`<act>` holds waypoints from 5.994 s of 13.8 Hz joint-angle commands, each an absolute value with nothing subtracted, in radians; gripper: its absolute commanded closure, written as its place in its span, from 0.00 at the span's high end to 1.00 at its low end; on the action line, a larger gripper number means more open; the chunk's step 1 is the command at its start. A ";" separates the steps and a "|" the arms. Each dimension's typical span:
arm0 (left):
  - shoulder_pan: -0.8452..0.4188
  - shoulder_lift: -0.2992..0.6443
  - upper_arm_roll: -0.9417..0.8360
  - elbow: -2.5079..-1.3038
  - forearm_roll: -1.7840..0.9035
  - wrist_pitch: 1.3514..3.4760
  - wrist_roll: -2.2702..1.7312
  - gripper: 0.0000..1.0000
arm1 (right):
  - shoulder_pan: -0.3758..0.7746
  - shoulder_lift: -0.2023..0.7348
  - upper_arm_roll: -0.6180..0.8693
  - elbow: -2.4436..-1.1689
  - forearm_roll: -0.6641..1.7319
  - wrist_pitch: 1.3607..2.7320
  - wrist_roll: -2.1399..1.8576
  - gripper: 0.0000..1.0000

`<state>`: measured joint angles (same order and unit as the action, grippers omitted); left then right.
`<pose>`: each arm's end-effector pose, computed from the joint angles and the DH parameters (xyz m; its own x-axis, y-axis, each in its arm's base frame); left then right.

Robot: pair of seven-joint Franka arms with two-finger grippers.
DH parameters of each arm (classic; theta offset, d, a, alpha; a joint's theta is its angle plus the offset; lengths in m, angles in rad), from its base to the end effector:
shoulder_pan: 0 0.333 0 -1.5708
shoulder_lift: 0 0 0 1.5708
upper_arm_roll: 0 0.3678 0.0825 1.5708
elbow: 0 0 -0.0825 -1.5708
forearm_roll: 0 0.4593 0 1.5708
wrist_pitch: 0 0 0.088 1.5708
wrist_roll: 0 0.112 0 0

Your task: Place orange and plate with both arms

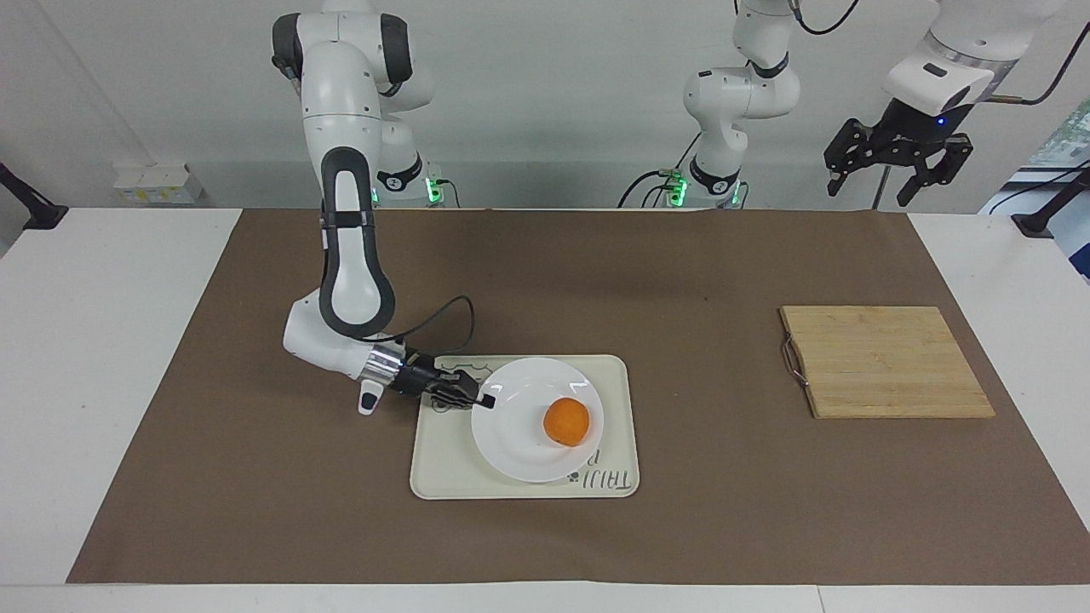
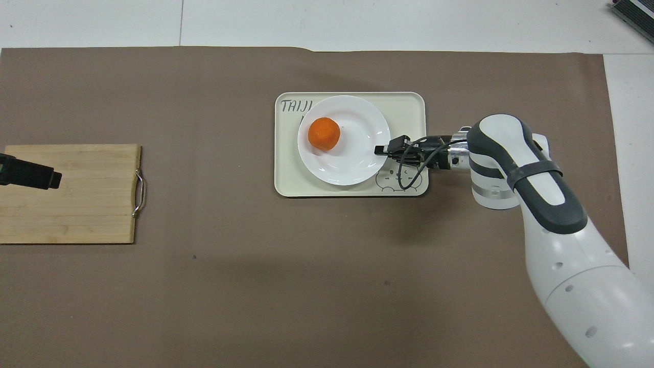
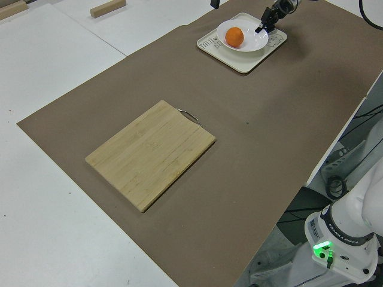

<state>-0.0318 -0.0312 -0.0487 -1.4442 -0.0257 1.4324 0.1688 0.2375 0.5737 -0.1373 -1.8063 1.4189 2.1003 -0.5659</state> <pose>0.5995 -0.0522 0.7466 0.9679 -0.2501 0.0231 -0.2506 -0.9679 0.0203 0.7211 0.1320 0.2199 0.9689 -0.2316 -0.0874 -0.1933 -0.4871 -0.8517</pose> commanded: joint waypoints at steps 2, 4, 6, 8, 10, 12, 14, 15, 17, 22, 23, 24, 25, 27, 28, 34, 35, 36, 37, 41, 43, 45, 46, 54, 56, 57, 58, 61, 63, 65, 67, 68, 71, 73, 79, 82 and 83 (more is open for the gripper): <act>-0.017 -0.048 -0.060 -1.460 -0.014 1.420 0.176 1.00 | 0.233 0.540 -0.140 -1.825 1.407 2.117 -0.588 1.00; -0.017 -0.048 -0.060 -1.460 -0.014 1.422 0.176 1.00 | 0.222 0.520 -0.144 -1.824 1.352 2.125 -0.578 1.00; -0.017 -0.048 -0.060 -1.460 -0.014 1.420 0.176 1.00 | 0.216 0.499 -0.153 -1.812 1.237 2.143 -0.545 1.00; -0.017 -0.048 -0.060 -1.460 -0.014 1.422 0.176 1.00 | 0.216 0.468 -0.161 -1.810 1.142 2.146 -0.499 1.00; -0.017 -0.048 -0.060 -1.460 -0.014 1.422 0.176 1.00 | 0.215 0.442 -0.181 -1.807 1.047 2.160 -0.454 1.00; -0.017 -0.048 -0.060 -1.460 -0.014 1.422 0.176 1.00 | 0.215 0.416 -0.198 -1.806 0.947 2.161 -0.413 1.00; -0.017 -0.048 -0.060 -1.460 -0.014 1.422 0.176 1.00 | 0.216 0.382 -0.207 -1.801 0.808 2.160 -0.335 1.00; -0.017 -0.048 -0.060 -1.460 -0.014 1.420 0.176 1.00 | 0.216 0.356 -0.207 -1.801 0.729 2.160 -0.269 1.00; -0.017 -0.048 -0.060 -1.460 -0.014 1.422 0.176 1.00 | 0.216 0.318 -0.207 -1.801 0.603 2.157 -0.126 1.00; -0.017 -0.048 -0.060 -1.460 -0.014 1.420 0.176 1.00 | 0.209 0.227 -0.209 -1.801 0.366 2.068 0.026 1.00; -0.017 -0.048 -0.060 -1.460 -0.014 1.422 0.176 1.00 | 0.198 0.210 -0.210 -1.801 0.332 2.039 0.028 1.00; -0.017 -0.048 -0.060 -1.460 -0.014 1.422 0.176 1.00 | 0.196 0.192 -0.213 -1.799 0.301 2.008 0.028 1.00; -0.017 -0.048 -0.060 -1.460 -0.014 1.422 0.176 1.00 | 0.181 0.172 -0.213 -1.790 0.267 1.961 0.026 1.00; -0.017 -0.048 -0.060 -1.460 -0.014 1.422 0.176 1.00 | 0.155 0.131 -0.212 -1.769 0.239 1.861 0.026 1.00; -0.017 -0.048 -0.060 -1.460 -0.014 1.420 0.176 1.00 | 0.153 0.108 -0.213 -1.769 0.238 1.820 0.028 1.00; -0.017 -0.048 -0.060 -1.460 -0.014 1.422 0.176 1.00 | 0.153 -0.029 -0.213 -1.740 0.134 1.659 0.026 1.00; -0.017 -0.048 -0.060 -1.460 -0.014 1.422 0.176 1.00 | 0.153 -0.038 -0.213 -1.717 0.114 1.634 0.026 1.00; -0.017 -0.048 -0.060 -1.460 -0.014 1.422 0.176 1.00 | 0.152 -0.038 -0.213 -1.707 0.106 1.622 0.023 1.00; -0.017 -0.048 -0.060 -1.460 -0.014 1.422 0.176 1.00 | 0.152 -0.047 -0.212 -1.709 0.106 1.627 0.021 1.00; -0.017 -0.048 -0.060 -1.460 -0.014 1.422 0.176 1.00 | 0.144 -0.040 -0.213 -1.707 0.104 1.724 0.025 1.00; -0.017 -0.048 -0.060 -1.460 -0.014 1.422 0.176 1.00 | 0.147 -0.049 -0.215 -1.706 0.103 1.714 0.023 1.00; -0.017 -0.048 -0.060 -1.460 -0.014 1.422 0.176 1.00 | 0.146 -0.052 -0.215 -1.678 0.101 1.662 0.025 1.00; -0.017 -0.048 -0.060 -1.460 -0.014 1.422 0.176 1.00 | 0.146 -0.052 -0.212 -1.654 0.100 1.617 0.026 1.00; -0.017 -0.048 -0.060 -1.460 -0.014 1.422 0.176 1.00 | 0.015 -0.071 -0.080 -1.626 0.009 1.545 0.021 1.00; -0.020 -0.049 -0.060 -1.463 -0.011 1.420 0.175 1.00 | 0.020 -0.066 -0.083 -1.624 -0.018 1.546 0.020 1.00; -0.017 -0.049 -0.061 -1.463 -0.012 1.419 0.172 1.00 | 0.032 -0.061 -0.083 -1.624 -0.035 1.548 0.020 1.00; -0.018 -0.049 -0.061 -1.462 -0.012 1.416 0.172 1.00 | 0.032 -0.060 -0.083 -1.623 -0.041 1.546 0.018 1.00; -0.020 -0.045 -0.061 -1.456 -0.018 1.410 0.109 1.00 | 0.035 -0.067 -0.075 -1.623 -0.051 1.545 0.017 1.00; -0.028 -0.041 -0.061 -1.451 -0.023 1.410 0.043 1.00 | 0.026 -0.061 -0.072 -1.593 -0.040 1.522 0.023 1.00; -0.029 -0.043 -0.061 -1.451 -0.018 1.402 0.043 1.00 | 0.025 -0.063 -0.080 -1.575 -0.029 1.505 0.020 1.00; -0.029 -0.043 -0.063 -1.451 -0.015 1.393 0.041 1.00 | 0.025 -0.066 -0.084 -1.565 -0.026 1.479 0.015 1.00; -0.029 -0.043 -0.061 -1.451 -0.015 1.381 0.041 1.00 | 0.025 -0.074 -0.097 -1.566 -0.012 1.479 0.014 1.00; -0.029 -0.048 -0.063 -1.451 -0.015 1.347 0.034 1.00 | 0.037 -0.078 -0.132 -1.566 0.037 1.465 0.014 1.00; -0.029 -0.046 -0.064 -1.451 -0.017 1.348 0.034 1.00 | 0.038 -0.086 -0.118 -1.571 0.035 1.474 0.015 1.00; -0.031 -0.049 -0.069 -1.454 -0.018 1.361 0.044 1.00 | 0.032 -0.087 -0.109 -1.571 0.066 1.471 0.017 1.00; -0.031 -0.051 -0.071 -1.457 -0.020 1.355 0.044 1.00 | 0.029 -0.087 -0.109 -1.571 0.066 1.471 0.015 1.00; -0.031 -0.052 -0.069 -1.457 -0.020 1.351 0.044 1.00 | 0.034 -0.087 -0.109 -1.571 0.066 1.471 0.015 1.00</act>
<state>-0.0319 -0.0330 -0.0673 -1.4442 -0.0257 1.3631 0.0469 0.0359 -0.0774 -0.1110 -1.5714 0.0497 1.4842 0.0099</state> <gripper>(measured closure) 0.000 0.000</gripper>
